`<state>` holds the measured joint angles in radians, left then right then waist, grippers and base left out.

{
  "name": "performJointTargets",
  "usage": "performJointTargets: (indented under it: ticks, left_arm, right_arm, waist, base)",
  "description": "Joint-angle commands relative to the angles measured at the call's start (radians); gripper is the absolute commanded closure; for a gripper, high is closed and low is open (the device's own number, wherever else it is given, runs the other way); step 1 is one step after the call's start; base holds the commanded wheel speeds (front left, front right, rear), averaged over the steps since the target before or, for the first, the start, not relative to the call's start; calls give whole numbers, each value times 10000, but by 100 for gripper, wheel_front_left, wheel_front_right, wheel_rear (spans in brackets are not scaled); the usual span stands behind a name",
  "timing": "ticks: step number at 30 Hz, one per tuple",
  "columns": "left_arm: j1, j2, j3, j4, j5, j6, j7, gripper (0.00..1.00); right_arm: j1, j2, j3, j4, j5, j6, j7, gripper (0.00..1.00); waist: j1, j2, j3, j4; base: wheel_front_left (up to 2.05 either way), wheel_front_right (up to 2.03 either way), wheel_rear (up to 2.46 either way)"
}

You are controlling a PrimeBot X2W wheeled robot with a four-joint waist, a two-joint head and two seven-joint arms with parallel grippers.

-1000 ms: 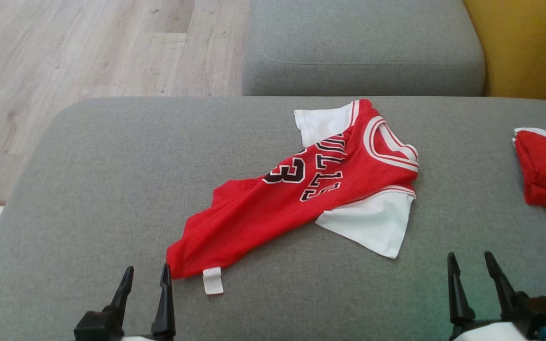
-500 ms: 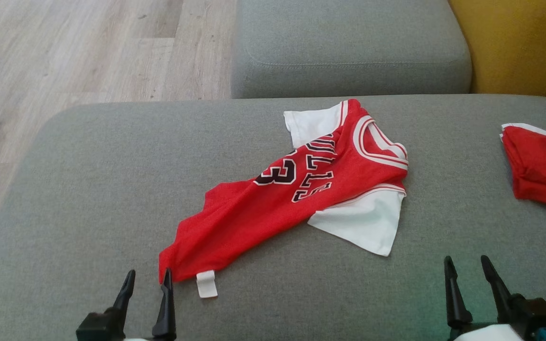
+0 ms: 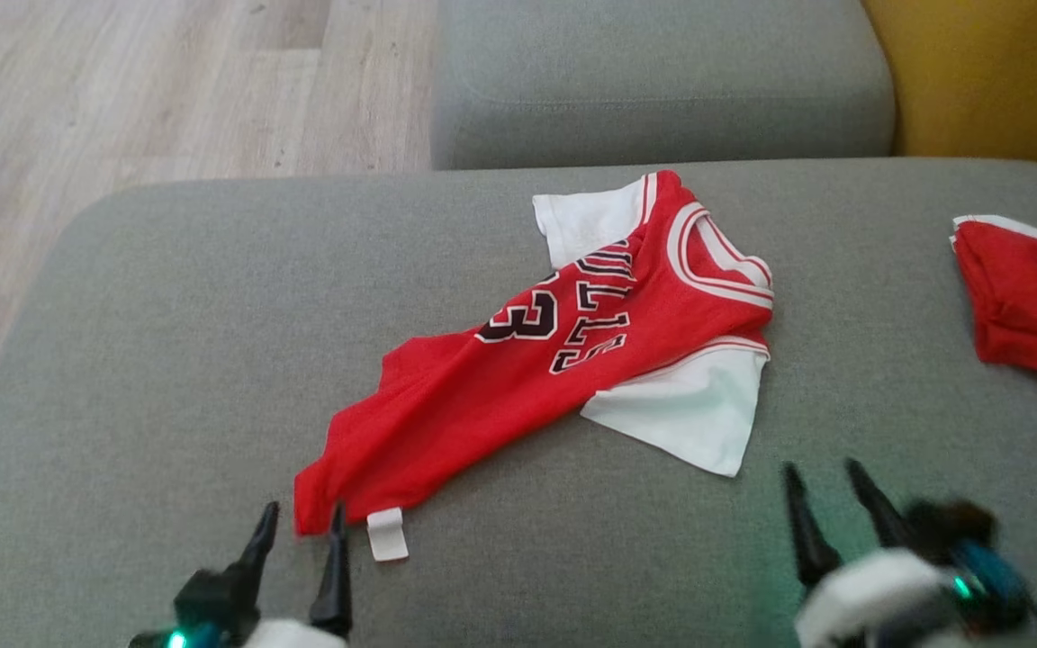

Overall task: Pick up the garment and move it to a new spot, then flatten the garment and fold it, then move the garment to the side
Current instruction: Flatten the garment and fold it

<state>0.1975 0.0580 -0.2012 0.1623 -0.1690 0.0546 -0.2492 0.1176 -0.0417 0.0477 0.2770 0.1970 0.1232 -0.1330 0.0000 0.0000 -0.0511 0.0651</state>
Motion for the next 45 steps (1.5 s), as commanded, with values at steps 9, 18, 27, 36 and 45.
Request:
performJointTargets:
  ticks: [9, 18, 27, 36, 45]
  left_arm:
    - [-2176, 73, -83, 469, 182, 123, 2757, 0]
    - [-2754, 112, -203, 795, 65, 44, 3550, 0]
    - [-2779, 108, -272, 917, -249, -92, 3769, 0]
    - [-2865, 112, -358, 963, -441, -191, 3701, 67]
    - [-2948, 79, -155, 208, -1096, -347, 3344, 100]
  right_arm:
    - [-3148, -268, 1320, 42, -515, 75, 5556, 0]
    - [-4179, -996, 1631, 941, -666, 75, 6569, 0]
    - [-4420, -1439, 2234, 1405, -298, 75, 6933, 0]
    - [-4430, -1645, 2921, 1433, 324, 75, 7248, 100]
    - [-4370, -1571, 2563, 1237, 1440, 75, 6436, 100]
  waist:
    - [0, 0, 1130, 299]
    - [0, 0, 1905, 599]
    - [0, 0, 2202, 611]
    - [0, 0, 2186, 548]
    - [0, 0, 1757, 474]
  base:
    - [0, 0, 0]
    - [0, 0, 0]
    - [0, 0, 0]
    - [0, 0, 0]
    - [0, 0, 0]
